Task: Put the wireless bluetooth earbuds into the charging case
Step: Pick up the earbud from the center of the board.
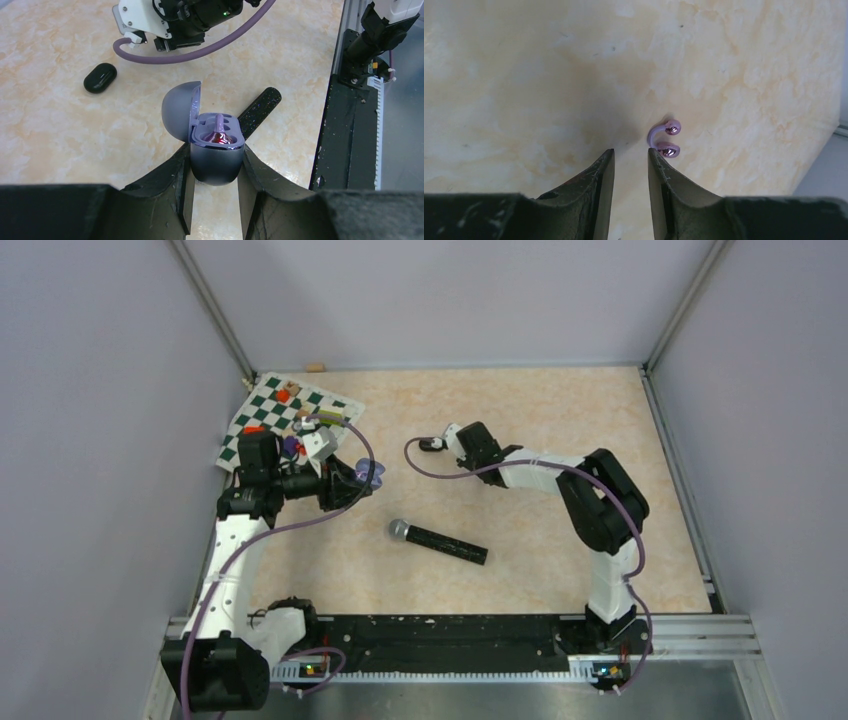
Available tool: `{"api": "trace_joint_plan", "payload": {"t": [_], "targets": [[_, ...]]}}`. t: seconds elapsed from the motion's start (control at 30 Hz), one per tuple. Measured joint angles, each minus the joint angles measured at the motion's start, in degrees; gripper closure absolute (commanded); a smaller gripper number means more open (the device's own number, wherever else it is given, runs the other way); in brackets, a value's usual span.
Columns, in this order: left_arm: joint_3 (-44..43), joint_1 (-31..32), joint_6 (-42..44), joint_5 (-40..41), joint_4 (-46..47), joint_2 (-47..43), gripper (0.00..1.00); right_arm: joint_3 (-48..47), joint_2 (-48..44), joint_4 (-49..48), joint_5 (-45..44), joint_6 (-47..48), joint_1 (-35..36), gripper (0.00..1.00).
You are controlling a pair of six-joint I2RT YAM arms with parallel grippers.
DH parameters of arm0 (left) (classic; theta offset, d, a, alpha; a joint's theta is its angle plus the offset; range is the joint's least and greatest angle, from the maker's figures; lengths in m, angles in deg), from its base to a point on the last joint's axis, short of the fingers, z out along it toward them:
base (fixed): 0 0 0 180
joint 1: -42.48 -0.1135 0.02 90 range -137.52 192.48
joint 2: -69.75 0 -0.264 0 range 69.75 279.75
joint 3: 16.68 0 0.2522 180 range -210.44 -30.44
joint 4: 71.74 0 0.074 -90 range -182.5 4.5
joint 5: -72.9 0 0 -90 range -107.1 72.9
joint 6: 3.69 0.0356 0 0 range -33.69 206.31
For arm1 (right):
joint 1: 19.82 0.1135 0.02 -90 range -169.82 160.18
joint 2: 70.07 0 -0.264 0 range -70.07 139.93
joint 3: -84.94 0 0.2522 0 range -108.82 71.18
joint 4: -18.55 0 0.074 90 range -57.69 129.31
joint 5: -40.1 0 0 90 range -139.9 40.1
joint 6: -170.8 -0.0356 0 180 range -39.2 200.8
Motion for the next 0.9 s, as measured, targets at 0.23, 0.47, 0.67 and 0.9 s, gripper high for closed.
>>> {"api": "trace_joint_plan", "payload": {"t": [0.23, 0.47, 0.67, 0.9], "targets": [[0.0, 0.0, 0.0, 0.0, 0.0, 0.0, 1.0, -2.6, 3.5, -1.6, -6.8, 1.8, 0.6, 0.7], [0.0, 0.0, 0.0, 0.0, 0.0, 0.0, 1.0, -2.6, 4.2, -1.9, -9.0, 2.4, 0.6, 0.78], [0.0, -0.1, 0.0, 0.0, 0.0, 0.0, 1.0, -2.6, 4.3, -1.9, -9.1, 2.5, 0.6, 0.78], [0.0, -0.1, 0.0, 0.0, 0.0, 0.0, 1.0, -2.6, 4.3, -1.9, -9.4, 2.5, 0.6, 0.78]]}}
